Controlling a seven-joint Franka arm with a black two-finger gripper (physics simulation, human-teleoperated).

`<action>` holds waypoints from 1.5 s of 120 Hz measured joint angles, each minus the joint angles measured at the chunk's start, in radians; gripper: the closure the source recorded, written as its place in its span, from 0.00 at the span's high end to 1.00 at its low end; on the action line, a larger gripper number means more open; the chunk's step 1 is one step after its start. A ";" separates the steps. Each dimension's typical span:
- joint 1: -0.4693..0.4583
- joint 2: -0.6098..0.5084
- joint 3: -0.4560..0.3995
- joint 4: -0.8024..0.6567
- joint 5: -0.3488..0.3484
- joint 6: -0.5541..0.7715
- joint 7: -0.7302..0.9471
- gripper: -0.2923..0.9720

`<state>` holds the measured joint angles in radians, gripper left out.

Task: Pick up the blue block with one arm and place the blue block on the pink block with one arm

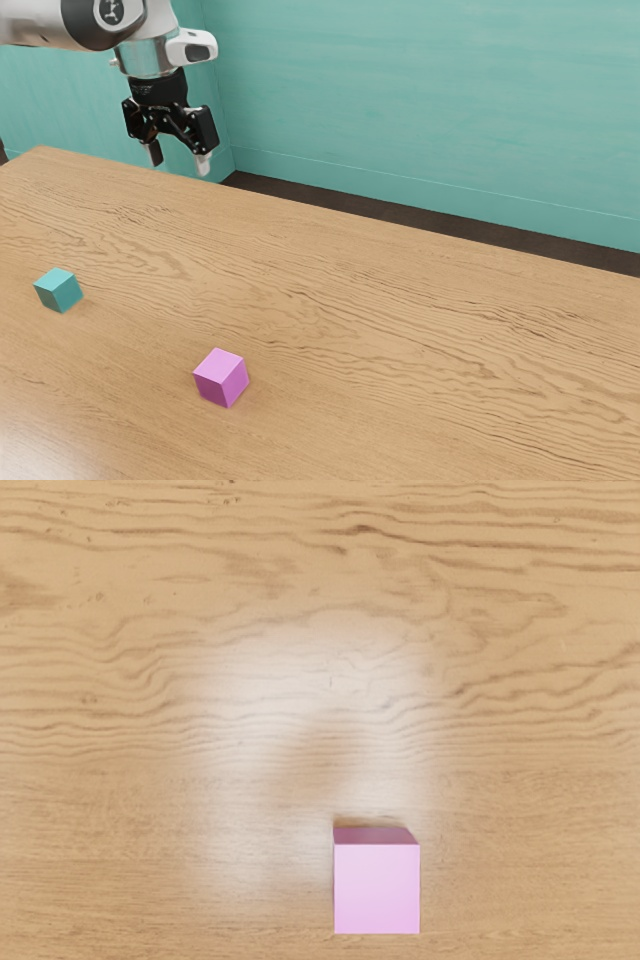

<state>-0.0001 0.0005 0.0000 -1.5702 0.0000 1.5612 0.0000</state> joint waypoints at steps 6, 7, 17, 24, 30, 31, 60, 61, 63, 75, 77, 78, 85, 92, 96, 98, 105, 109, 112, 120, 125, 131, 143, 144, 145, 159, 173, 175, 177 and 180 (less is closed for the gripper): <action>-0.013 0.033 0.014 0.123 -0.003 -0.037 -0.005 0.77; -0.014 0.037 0.015 0.135 -0.004 -0.042 -0.006 0.77; -0.007 0.051 0.021 0.189 -0.006 -0.084 -0.014 0.77; 0.009 0.054 0.022 0.199 -0.008 -0.105 -0.019 0.77; 0.023 0.055 0.023 0.202 -0.009 -0.119 -0.023 0.77; 0.026 0.054 0.023 0.202 -0.009 -0.121 -0.024 0.77; 0.085 -0.013 -0.039 0.482 0.006 -0.249 0.003 0.77; 0.088 -0.008 -0.046 0.484 0.015 -0.253 0.004 0.77; 0.092 0.004 -0.055 0.487 0.033 -0.261 0.006 0.77; 0.063 0.126 -0.075 0.489 0.105 -0.302 0.027 0.77; 0.054 0.152 -0.076 0.489 0.112 -0.306 0.031 0.77; 0.050 0.164 -0.076 0.489 0.116 -0.308 0.034 0.77; 0.033 0.230 -0.078 0.487 0.135 -0.312 0.047 0.77; 0.036 0.258 -0.078 0.459 0.146 -0.300 0.058 0.77; 0.042 0.266 -0.078 0.438 0.149 -0.289 0.063 0.77; 0.044 0.269 -0.078 0.431 0.150 -0.284 0.065 0.77; 0.048 0.287 -0.078 0.417 0.154 -0.268 0.072 0.77; 0.048 0.298 -0.078 0.412 0.157 -0.258 0.075 0.77; 0.049 0.302 -0.077 0.405 0.159 -0.252 0.077 0.77; 0.050 0.309 -0.078 0.390 0.161 -0.239 0.081 0.77; 0.058 0.315 -0.078 0.385 0.161 -0.232 0.083 0.77; 0.071 0.324 -0.078 0.382 0.161 -0.225 0.085 0.77; 0.085 0.333 -0.078 0.379 0.164 -0.211 0.088 0.77; 0.086 0.334 -0.078 0.379 0.165 -0.210 0.088 0.77; 0.086 0.334 -0.078 0.378 0.165 -0.210 0.089 0.77; 0.104 0.338 -0.077 0.371 0.170 -0.202 0.092 0.77; 0.124 0.367 -0.078 0.363 0.167 -0.186 0.095 0.77; 0.128 0.371 -0.078 0.358 0.167 -0.183 0.095 0.77; 0.133 0.373 -0.078 0.353 0.166 -0.180 0.096 0.77; 0.142 0.375 -0.078 0.341 0.167 -0.173 0.096 0.77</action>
<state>0.1422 0.3758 -0.0782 -1.2293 0.1668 1.3879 0.0965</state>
